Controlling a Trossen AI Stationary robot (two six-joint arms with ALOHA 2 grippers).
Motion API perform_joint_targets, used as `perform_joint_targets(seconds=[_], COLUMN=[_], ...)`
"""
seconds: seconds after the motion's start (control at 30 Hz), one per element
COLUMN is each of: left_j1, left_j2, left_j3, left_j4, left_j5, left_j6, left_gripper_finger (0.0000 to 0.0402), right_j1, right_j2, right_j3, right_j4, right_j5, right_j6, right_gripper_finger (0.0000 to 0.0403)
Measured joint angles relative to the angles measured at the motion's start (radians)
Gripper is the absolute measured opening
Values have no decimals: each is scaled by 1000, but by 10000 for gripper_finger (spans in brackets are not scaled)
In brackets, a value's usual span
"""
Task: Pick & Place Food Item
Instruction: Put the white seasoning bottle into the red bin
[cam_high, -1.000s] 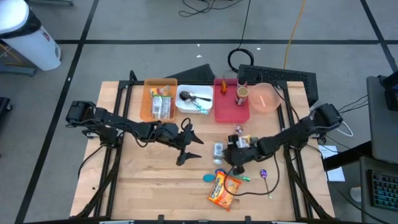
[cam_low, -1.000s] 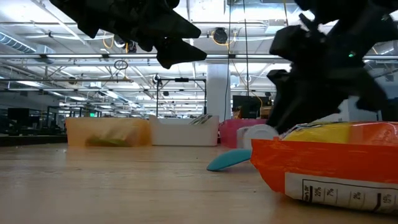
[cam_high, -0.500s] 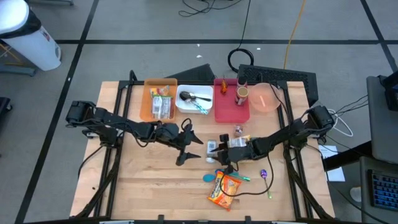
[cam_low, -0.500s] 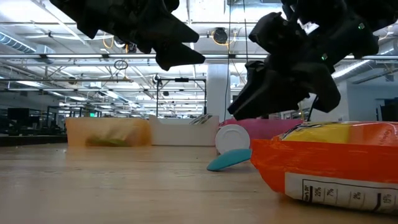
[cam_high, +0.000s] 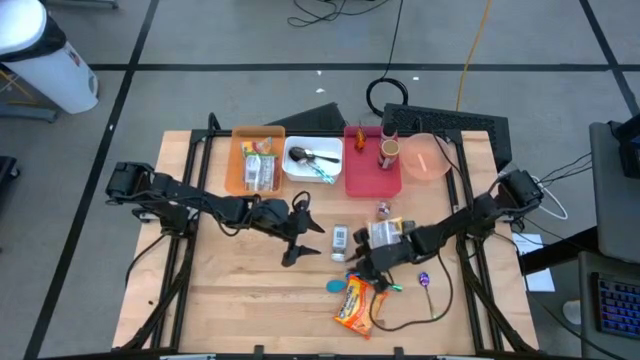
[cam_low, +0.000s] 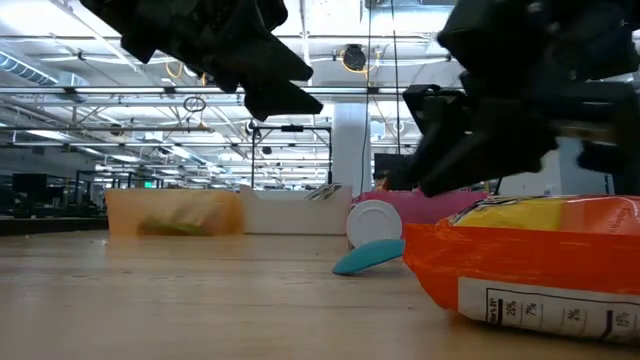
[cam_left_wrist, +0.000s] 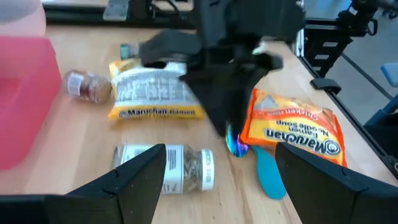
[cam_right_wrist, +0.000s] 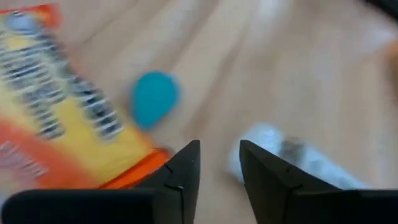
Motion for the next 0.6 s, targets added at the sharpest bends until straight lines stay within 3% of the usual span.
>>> perform_joint_targets(seconds=[0.33,0.6], left_j1=[-10,3], left_j2=[20,85], left_j3=[0,-1], left_j4=[-115,-68], left_j5=[54,90], left_j6=[-93,-92], left_gripper_finger=[305,305], right_j1=[-26,-86], right_j2=[0,29], right_j3=[0,-1], right_j4=[-62,-64], right_j5=[-23,-28], right_j6=[23,7], right_gripper_finger=[7,3])
